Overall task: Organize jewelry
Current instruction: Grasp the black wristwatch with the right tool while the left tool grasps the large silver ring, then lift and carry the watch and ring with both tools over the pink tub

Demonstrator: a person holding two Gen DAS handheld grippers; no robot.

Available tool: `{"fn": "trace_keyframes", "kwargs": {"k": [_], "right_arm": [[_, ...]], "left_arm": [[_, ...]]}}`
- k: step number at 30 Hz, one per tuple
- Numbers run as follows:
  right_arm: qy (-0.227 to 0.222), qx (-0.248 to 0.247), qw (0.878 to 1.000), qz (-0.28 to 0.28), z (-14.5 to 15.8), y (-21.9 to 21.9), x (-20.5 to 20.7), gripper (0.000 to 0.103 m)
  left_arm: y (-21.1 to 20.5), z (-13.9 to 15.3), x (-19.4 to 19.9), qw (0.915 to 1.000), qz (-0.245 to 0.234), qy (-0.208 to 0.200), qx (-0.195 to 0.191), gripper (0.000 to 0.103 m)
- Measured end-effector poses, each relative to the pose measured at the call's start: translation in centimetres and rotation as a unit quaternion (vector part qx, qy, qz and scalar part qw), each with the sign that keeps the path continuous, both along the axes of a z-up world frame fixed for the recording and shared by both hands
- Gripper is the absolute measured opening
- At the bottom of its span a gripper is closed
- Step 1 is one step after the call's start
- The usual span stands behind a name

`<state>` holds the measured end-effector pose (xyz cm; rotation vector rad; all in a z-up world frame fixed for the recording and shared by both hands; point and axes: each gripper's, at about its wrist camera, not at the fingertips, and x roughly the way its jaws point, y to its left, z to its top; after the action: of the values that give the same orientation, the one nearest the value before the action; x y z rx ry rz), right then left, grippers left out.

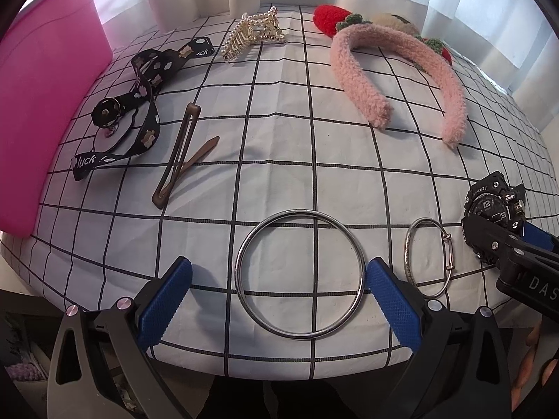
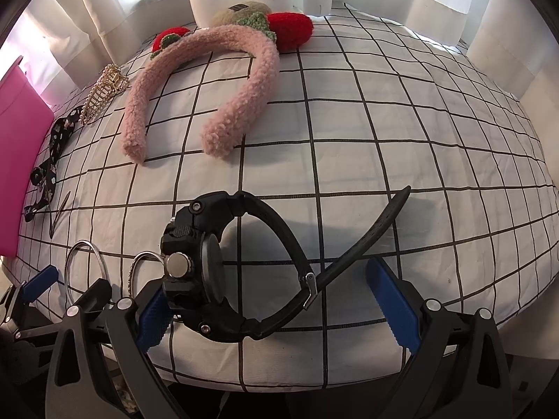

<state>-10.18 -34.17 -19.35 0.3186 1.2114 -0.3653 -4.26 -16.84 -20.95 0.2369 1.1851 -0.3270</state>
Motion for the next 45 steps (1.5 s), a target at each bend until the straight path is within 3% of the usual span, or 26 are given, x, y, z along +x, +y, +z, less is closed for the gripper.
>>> {"fn": "trace_keyframes", "kwargs": {"k": [4, 6, 8, 13, 19, 32, 45], "right_arm": [[-0.008, 0.002, 1.000, 0.005, 0.1, 0.2, -0.3, 0.093], [-0.011, 0.004, 1.000, 0.005, 0.1, 0.2, -0.5, 0.093], [-0.013, 0.005, 1.000, 0.005, 0.2, 0.3, -0.7, 0.090], [-0.025, 0.012, 1.000, 0.010, 0.9, 0.8, -1.2, 0.069], [-0.038, 0.023, 0.999, 0.002, 1.1, 0.7, -1.2, 0.066], [-0.065, 0.018, 0.998, 0.002, 3.3, 0.4, -1.4, 0.065], [-0.117, -0.007, 0.992, 0.037, 9.5, 2.9, 1.8, 0.065]], "left_arm": [[0.7, 0.3, -0.5, 1.0000, -0.005, -0.002, -0.004, 0.093], [1.1, 0.5, -0.8, 1.0000, -0.002, -0.004, -0.005, 0.085], [1.4, 0.9, -1.0, 0.9999, -0.002, -0.010, -0.007, 0.071], [1.8, 0.9, -1.3, 0.9999, -0.006, -0.008, -0.009, 0.071], [2.2, 1.3, -1.2, 0.9998, -0.001, -0.003, -0.020, 0.071], [2.3, 4.1, -1.1, 0.9987, -0.010, -0.035, -0.034, 0.071], [5.0, 11.0, 0.6, 0.9915, 0.009, -0.102, -0.081, 0.071]]}}
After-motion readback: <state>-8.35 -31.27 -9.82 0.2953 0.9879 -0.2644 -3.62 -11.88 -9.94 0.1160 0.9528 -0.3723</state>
